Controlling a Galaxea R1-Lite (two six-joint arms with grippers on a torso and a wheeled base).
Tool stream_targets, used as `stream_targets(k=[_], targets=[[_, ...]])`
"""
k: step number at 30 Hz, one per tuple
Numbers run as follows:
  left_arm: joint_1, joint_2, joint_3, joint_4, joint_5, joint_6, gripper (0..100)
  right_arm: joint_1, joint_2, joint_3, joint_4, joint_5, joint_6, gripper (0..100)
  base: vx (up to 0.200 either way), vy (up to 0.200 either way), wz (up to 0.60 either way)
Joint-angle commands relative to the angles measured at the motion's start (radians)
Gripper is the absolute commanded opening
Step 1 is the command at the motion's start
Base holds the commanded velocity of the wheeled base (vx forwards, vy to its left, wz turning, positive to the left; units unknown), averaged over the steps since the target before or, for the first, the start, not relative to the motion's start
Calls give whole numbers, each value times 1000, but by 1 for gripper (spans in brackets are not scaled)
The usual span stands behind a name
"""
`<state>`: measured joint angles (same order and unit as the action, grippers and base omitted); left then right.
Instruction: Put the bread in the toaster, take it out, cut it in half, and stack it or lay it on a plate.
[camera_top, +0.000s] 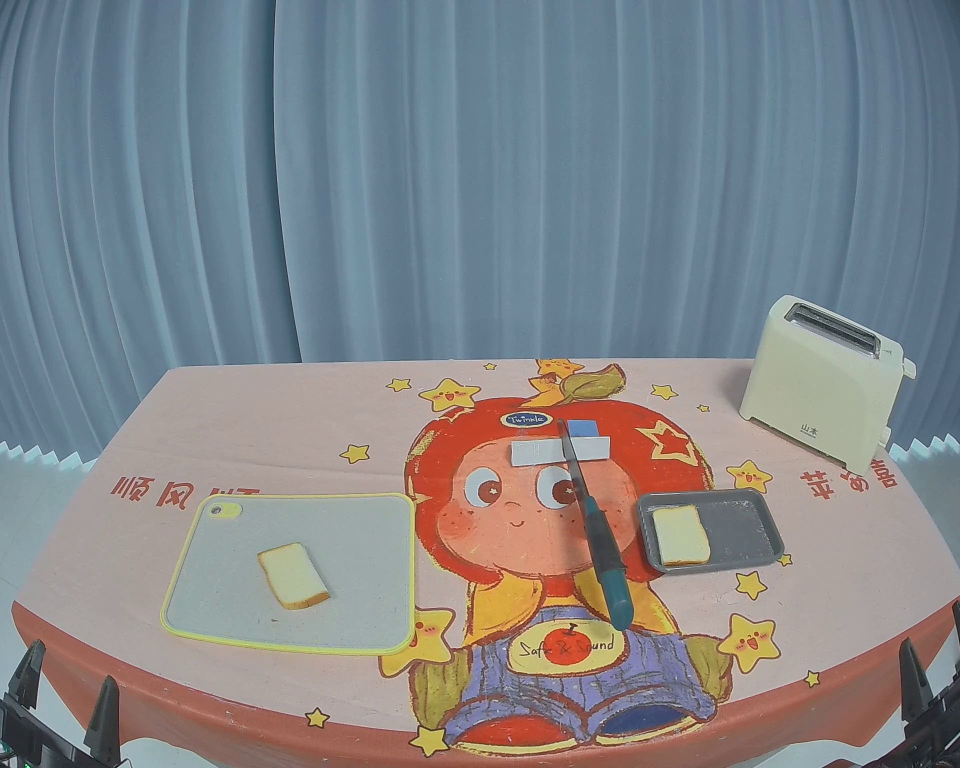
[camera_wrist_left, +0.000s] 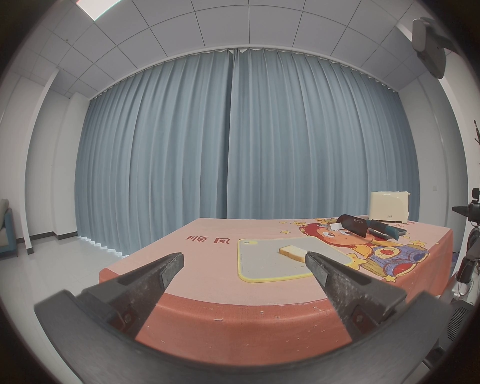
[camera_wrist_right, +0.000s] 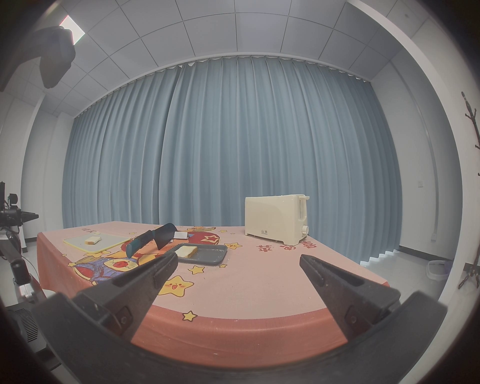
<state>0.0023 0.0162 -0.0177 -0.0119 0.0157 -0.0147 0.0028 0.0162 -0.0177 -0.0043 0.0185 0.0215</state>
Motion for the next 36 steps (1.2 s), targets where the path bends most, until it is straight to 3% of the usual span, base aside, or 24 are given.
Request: stream_targets(k=[1, 14, 17, 18, 19, 28, 32, 36], targets=[[1, -13, 18, 0, 1, -1, 100, 0, -16, 18, 0, 0, 0, 100, 0, 0, 0], [1, -13, 18, -20, 4, -7, 100, 0, -16, 18, 0, 1, 0, 100, 0, 0, 0], [1, -13, 18, -62, 7, -10, 100, 0, -16, 18, 0, 1, 0, 100, 0, 0, 0], [1, -13, 18, -189, 6, 1, 100, 0, -16, 18, 0, 0, 0, 100, 0, 0, 0], [1, -13, 18, -195, 6, 4, 100, 0, -16, 18, 0, 0, 0, 100, 0, 0, 0], [1, -13, 18, -92, 9, 18, 100, 0, -16, 18, 0, 0, 0, 100, 0, 0, 0], [-1, -13, 18, -161, -8, 28, 100, 0, -16, 18, 0, 0, 0, 100, 0, 0, 0], [-2, -5, 12, -172, -66, 35, 100, 0, -16, 18, 0, 0, 0, 100, 0, 0, 0]])
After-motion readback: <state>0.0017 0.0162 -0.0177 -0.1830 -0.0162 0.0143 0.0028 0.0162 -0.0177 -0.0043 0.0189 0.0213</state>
